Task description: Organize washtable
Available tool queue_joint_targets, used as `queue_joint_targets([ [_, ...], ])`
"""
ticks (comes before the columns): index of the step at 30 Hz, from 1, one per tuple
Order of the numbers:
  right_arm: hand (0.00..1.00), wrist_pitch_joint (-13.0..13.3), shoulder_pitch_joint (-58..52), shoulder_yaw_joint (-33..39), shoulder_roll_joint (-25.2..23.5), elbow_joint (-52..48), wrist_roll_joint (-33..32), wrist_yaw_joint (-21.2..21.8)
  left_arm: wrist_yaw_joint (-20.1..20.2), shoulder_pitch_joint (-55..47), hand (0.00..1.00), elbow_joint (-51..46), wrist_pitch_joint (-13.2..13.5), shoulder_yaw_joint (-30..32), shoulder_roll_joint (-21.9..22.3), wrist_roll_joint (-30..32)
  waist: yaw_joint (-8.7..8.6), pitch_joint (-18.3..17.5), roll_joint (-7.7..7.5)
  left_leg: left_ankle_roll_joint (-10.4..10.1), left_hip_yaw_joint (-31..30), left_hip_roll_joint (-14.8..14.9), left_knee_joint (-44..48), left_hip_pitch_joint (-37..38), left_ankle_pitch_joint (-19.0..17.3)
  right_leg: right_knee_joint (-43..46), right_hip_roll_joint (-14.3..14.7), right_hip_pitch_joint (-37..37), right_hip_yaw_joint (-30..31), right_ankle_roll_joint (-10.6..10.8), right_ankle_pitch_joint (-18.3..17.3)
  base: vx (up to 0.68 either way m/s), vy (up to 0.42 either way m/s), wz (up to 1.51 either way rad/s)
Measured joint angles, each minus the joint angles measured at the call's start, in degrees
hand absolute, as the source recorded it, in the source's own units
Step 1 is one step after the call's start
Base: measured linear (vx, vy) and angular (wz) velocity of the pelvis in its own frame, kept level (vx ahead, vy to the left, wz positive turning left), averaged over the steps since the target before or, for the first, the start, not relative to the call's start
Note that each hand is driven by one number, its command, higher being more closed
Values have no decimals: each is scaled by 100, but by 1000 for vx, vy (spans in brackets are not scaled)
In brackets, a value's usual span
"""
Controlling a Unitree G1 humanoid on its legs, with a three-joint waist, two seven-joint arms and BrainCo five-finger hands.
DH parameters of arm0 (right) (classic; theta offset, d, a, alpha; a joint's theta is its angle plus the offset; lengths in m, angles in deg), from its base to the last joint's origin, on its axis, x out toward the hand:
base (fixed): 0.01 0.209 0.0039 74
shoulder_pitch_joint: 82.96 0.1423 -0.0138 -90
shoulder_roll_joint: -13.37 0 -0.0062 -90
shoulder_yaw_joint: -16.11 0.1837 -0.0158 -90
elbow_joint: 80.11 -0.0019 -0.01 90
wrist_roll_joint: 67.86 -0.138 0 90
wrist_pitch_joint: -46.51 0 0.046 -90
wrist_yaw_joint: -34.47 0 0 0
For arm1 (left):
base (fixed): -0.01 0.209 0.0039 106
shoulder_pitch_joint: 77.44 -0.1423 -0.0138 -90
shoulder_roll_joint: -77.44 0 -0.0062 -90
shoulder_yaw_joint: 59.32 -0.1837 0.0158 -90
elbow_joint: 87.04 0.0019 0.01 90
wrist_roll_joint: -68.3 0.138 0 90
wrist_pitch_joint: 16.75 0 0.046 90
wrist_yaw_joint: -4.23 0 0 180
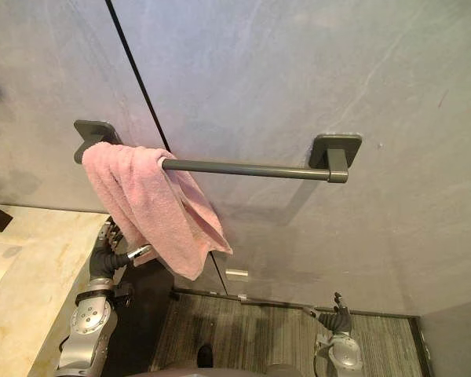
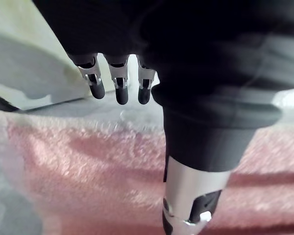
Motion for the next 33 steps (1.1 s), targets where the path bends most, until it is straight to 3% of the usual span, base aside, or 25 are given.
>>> queue_joint_targets([
  [10, 0, -9, 33, -161, 79, -42, 1, 102, 161, 412, 100, 601, -33, -268, -180, 274, -146, -5, -27, 55, 262, -4, -124, 136, 38, -191, 10, -9, 327, 39, 220, -43, 7, -17],
  [18, 0, 31, -14, -325, 110, -1630, -13, 216, 133, 409, 100, 599, -33, -266, -205, 272, -138, -42, -86, 71, 285, -19, -200, 200, 60, -282, 13, 3, 407, 61, 288, -24, 1, -5],
  [24, 0, 176, 160, -1145, 398, -2468, -134, 613, 120, 407, 100, 581, -24, -266, -213, 267, -136, -47, -99, 73, 275, -26, -198, 249, 62, -319, 13, 85, 409, 68, 311, 0, 0, 0],
  [33, 0, 244, 832, -2348, 724, -2480, -496, 1116, 130, 401, 100, 477, -12, -416, -201, 261, -66, -50, -112, 74, 265, -24, -199, 238, 62, -350, 16, 71, 452, 78, 325, -15, -4, -1],
])
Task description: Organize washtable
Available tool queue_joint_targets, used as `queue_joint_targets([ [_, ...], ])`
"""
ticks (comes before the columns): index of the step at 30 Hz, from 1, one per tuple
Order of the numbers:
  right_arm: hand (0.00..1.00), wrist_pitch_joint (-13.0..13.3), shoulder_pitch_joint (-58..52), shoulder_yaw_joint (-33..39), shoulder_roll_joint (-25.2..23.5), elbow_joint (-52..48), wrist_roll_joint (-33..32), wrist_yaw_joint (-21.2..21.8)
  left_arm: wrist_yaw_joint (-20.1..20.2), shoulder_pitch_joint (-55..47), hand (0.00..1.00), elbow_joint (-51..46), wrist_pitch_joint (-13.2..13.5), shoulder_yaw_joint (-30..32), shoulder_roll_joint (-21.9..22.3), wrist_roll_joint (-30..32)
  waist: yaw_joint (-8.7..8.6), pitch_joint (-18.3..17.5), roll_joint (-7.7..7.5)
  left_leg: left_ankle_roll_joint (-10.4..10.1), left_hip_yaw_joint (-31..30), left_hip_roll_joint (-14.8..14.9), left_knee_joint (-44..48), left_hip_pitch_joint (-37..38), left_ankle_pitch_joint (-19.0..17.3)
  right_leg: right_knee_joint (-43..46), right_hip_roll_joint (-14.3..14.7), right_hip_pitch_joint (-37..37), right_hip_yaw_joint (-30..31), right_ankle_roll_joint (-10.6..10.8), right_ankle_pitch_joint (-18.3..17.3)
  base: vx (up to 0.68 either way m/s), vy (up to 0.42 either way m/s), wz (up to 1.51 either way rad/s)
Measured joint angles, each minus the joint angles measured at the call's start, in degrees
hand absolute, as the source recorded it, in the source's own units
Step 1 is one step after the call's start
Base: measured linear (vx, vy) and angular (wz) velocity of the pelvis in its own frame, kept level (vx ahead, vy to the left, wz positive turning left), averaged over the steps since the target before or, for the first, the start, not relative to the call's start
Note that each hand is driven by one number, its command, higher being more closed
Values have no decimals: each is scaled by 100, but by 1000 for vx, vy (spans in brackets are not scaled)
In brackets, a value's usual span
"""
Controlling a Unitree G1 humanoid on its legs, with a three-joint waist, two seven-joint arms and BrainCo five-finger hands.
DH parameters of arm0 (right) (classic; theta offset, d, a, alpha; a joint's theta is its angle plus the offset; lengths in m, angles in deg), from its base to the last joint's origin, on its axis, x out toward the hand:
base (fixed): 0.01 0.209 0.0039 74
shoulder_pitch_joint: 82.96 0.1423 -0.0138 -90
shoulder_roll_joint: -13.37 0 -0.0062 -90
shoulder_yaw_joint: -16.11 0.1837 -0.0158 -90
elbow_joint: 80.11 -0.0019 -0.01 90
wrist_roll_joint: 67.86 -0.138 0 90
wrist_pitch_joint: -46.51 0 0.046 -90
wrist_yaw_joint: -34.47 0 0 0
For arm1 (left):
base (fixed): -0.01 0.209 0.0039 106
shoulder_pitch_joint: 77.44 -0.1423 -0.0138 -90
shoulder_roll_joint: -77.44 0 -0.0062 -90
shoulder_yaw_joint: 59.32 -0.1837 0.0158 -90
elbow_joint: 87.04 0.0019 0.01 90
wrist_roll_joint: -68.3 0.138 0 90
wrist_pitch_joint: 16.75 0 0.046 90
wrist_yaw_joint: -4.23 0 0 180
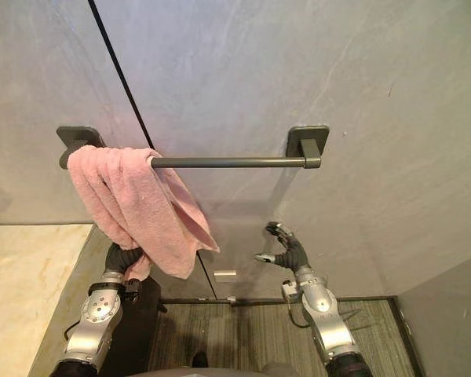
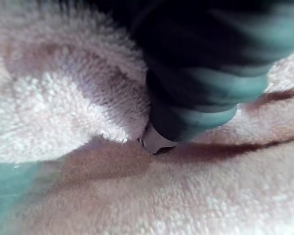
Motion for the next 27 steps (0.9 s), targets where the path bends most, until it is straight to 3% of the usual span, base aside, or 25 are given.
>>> queue_joint_targets([
  [8, 0, -3, 569, -758, 25, 10, -13, 119, -3, 7, 100, -89, 12, -203, 122, -9, 91, -8, -14, 15, -131, 1, 23, -107, 13, -26, 12, 18, -81, -9, 13, 10, -17, 7],
  [13, 0, -3, 839, -1079, -131, 134, -10, 123, -8, 7, 100, -133, 13, -291, 158, -33, 235, -17, -28, 20, -169, 5, 22, -127, 30, -24, 18, 21, -111, -12, 12, -21, -13, 4],
  [17, 0, -8, 1057, -1312, -295, 413, -7, 124, -10, 2, 100, -190, 12, -324, 158, -52, 251, -48, -80, 19, -265, -3, -7, -188, 88, -23, 19, -4, -177, -14, 10, -43, -15, 12],
  [18, 100, -13, 1086, -1314, -352, 476, -4, 118, -13, 2, 100, -209, 12, -341, 158, -56, 258, -52, -86, 14, -297, -4, -8, -201, 99, -24, 18, -5, -196, -14, 10, -38, -14, 14],
  [27, 100, -17, 1349, -1479, -461, 800, -4, 98, -16, 4, 100, -241, 12, -428, 242, -57, 283, -53, -89, -7, -400, 7, -10, -266, 142, -27, 35, -19, -289, -15, 10, -25, -14, 6],
])
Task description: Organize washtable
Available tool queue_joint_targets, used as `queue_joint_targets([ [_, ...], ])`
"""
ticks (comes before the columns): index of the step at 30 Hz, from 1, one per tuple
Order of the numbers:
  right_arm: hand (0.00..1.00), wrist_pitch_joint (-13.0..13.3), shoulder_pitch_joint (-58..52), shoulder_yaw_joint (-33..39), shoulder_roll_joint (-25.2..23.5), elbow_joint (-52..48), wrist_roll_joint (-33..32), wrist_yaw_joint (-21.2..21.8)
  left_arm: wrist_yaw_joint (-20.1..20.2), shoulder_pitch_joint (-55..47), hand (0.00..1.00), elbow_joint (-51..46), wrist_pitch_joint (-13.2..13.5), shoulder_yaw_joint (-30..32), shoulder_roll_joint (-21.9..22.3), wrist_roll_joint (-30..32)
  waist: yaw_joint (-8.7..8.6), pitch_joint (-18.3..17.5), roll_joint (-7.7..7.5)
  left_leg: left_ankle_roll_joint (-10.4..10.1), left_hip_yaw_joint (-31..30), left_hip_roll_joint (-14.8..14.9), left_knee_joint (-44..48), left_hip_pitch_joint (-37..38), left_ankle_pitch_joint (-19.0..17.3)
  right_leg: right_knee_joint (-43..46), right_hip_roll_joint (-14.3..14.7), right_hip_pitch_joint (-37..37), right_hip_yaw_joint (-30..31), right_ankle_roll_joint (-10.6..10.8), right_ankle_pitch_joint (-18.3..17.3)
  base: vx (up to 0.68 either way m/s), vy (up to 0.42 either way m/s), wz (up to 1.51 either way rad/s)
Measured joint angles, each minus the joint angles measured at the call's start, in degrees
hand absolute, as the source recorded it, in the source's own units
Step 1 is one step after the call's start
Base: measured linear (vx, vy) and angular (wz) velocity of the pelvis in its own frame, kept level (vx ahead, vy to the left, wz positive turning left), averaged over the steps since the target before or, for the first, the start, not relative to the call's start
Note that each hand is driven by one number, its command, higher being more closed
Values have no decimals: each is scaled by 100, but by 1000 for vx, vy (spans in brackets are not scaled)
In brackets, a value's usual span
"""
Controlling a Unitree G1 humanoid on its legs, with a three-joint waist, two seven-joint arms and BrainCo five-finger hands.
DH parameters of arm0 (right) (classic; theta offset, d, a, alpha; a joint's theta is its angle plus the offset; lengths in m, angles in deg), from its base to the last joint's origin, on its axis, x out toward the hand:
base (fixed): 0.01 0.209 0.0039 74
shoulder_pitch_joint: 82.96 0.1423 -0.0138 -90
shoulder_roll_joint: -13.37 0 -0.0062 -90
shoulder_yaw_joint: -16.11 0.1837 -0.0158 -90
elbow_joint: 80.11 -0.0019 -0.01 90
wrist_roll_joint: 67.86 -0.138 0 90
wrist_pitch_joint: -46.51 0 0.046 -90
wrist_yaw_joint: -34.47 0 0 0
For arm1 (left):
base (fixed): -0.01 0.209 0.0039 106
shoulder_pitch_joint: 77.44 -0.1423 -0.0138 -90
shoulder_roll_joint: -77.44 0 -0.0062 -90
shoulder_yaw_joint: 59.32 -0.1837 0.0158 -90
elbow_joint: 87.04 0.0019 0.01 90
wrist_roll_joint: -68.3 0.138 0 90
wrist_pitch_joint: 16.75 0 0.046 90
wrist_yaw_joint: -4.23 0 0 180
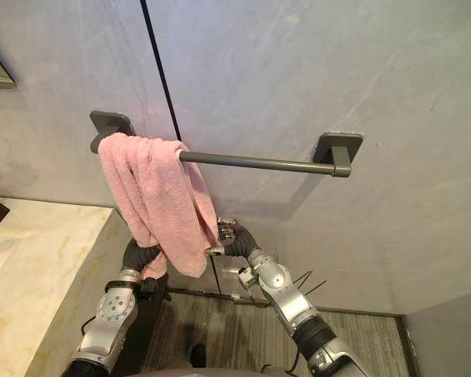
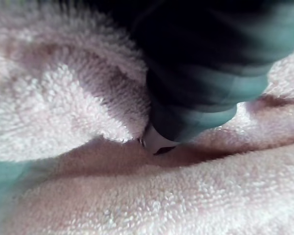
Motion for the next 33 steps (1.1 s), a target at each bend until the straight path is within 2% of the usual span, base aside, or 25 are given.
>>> queue_joint_targets([
  [14, 100, -2, -49, 371, -87, 119, -95, -59, 1, 5, 100, -57, -1, 1, 45, -174, -15, -18, -28, 0, -1, 6, 1, -70, 22, 8, 6, -71, 4, -14, 10, -5, -2, 0],
  [18, 100, -2, -244, 852, -170, 46, -182, -117, 4, 4, 100, -71, -1, 15, 90, -174, -13, -20, -32, 0, 7, 8, 2, -57, 22, 10, 5, -63, 11, -13, 11, -8, -3, 0],
  [22, 100, 5, -679, 1458, -195, -575, -201, -121, 107, -5, 100, -267, 0, 25, 142, -182, -26, -22, -34, 0, 19, 8, 2, -36, 22, 10, 2, -50, 17, -13, 11, 0, 0, 0],
  [30, 100, 22, -1315, 2366, -659, -1224, -238, -119, 495, -6, 100, -581, 13, 9, 695, -285, -75, -24, -35, -1, 47, 7, -5, 78, 16, 7, -2, 17, 30, -7, 8, -24, -4, -1],
  [33, 100, 24, -1382, 2556, -790, -1305, -233, -118, 619, -5, 100, -711, 9, 10, 796, -351, -175, -24, -35, -1, 48, -7, -5, 78, 16, 5, -16, 18, 27, -2, 10, -14, -1, 0],
])
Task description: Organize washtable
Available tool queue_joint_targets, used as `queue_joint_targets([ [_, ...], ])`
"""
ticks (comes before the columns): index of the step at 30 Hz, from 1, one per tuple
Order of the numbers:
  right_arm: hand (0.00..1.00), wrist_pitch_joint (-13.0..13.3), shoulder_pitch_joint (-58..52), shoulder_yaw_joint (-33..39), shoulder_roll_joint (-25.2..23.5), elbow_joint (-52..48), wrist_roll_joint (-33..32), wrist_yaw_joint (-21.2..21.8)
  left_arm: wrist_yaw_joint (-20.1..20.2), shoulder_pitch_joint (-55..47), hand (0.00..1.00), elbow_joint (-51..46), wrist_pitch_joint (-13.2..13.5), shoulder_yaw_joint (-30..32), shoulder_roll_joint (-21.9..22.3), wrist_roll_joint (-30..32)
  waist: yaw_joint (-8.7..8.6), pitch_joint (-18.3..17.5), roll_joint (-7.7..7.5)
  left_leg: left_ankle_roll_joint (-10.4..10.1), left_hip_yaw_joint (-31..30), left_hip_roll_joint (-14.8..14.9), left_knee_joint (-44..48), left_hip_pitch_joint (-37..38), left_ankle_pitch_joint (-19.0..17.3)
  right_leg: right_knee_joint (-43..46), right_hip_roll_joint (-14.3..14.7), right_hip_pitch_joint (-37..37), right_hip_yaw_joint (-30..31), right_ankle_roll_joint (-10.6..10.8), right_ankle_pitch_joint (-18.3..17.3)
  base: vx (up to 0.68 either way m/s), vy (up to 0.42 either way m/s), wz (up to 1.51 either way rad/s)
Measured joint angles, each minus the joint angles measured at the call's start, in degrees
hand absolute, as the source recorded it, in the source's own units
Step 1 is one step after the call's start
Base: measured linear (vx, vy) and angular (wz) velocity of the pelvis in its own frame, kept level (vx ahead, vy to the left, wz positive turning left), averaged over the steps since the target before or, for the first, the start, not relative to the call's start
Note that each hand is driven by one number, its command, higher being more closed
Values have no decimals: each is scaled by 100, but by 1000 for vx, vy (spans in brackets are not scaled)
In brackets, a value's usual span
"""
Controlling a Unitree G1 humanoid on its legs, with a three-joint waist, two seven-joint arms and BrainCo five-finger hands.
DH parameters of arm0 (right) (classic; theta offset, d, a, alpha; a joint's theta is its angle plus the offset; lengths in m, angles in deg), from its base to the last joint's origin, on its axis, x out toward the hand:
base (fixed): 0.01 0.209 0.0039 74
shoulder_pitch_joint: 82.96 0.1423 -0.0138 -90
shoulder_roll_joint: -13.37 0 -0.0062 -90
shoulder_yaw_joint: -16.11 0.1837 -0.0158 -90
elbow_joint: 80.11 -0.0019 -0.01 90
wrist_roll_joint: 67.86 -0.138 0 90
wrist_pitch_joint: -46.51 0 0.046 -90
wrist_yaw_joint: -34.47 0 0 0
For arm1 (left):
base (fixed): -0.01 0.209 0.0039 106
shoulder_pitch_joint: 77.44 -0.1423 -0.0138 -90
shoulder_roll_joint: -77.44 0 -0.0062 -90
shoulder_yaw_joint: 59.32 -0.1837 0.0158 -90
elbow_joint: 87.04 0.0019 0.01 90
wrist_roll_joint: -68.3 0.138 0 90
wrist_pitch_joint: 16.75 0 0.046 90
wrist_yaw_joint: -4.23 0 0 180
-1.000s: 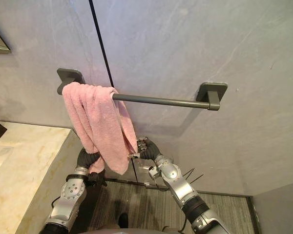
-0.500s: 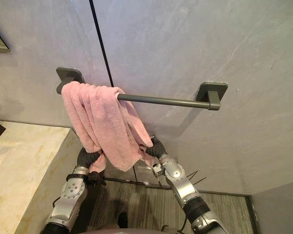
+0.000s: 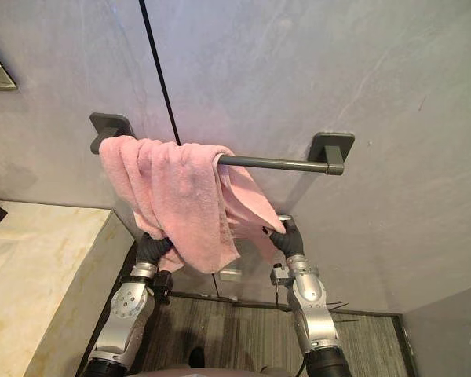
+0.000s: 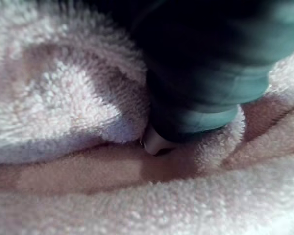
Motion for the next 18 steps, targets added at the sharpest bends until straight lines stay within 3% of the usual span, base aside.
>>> queue_joint_targets([
  [6, 100, -5, -63, 298, -194, -6, 60, 0, 147, 3, 100, -3, -15, 0, 167, -27, -182, 2, 4, 1, 21, -7, 3, 6, 0, -6, -7, 0, 11, 11, 7, 0, 0, 0],
  [18, 100, -5, -157, 444, -258, 490, 58, 0, 263, -10, 100, 431, -34, -14, 240, -56, -325, 26, 123, -6, 82, -2, 3, 65, -50, -12, 1, 52, 91, 27, -3, -9, -5, -3],
])
